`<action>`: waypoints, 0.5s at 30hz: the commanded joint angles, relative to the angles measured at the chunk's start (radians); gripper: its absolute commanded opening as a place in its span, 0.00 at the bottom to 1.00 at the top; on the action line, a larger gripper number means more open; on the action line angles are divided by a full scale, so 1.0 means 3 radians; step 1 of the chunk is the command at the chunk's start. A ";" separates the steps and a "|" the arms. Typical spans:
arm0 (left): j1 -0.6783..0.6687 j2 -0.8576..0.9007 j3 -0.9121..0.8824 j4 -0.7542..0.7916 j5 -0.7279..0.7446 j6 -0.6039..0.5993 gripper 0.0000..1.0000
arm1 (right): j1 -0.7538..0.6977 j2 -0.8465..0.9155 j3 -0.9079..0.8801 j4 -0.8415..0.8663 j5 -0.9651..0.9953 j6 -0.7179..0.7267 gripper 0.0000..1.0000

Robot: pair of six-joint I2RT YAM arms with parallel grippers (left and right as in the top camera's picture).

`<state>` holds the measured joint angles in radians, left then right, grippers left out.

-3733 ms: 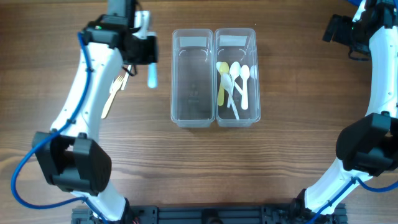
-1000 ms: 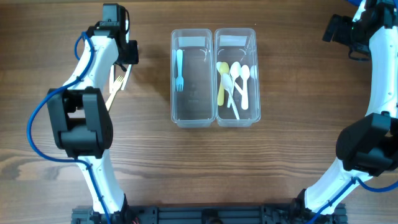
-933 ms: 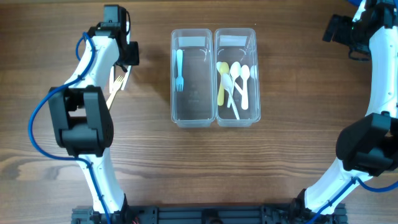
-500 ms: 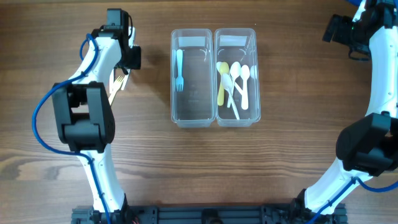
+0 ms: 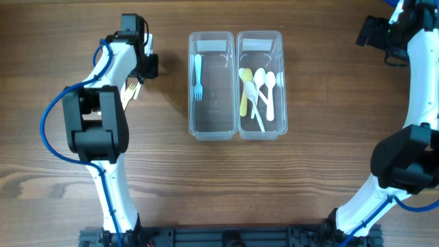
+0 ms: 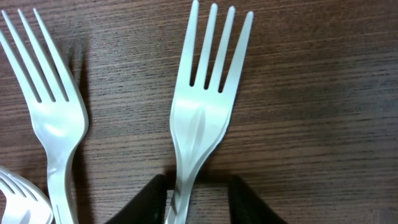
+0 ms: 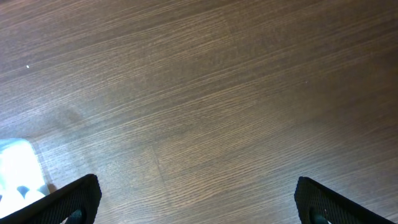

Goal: Pack container
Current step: 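Return the left gripper to the forks and grasp a white fork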

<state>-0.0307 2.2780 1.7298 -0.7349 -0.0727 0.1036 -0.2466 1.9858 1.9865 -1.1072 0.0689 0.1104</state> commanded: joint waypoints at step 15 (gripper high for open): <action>0.0001 -0.0048 0.0011 -0.0071 0.0036 -0.0048 0.04 | 0.0011 -0.0022 0.0047 0.0003 0.0043 -0.0018 1.00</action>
<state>-0.0307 2.2787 1.7298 -0.7502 -0.0727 0.0998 -0.2466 1.9858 1.9865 -1.1072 0.0689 0.1104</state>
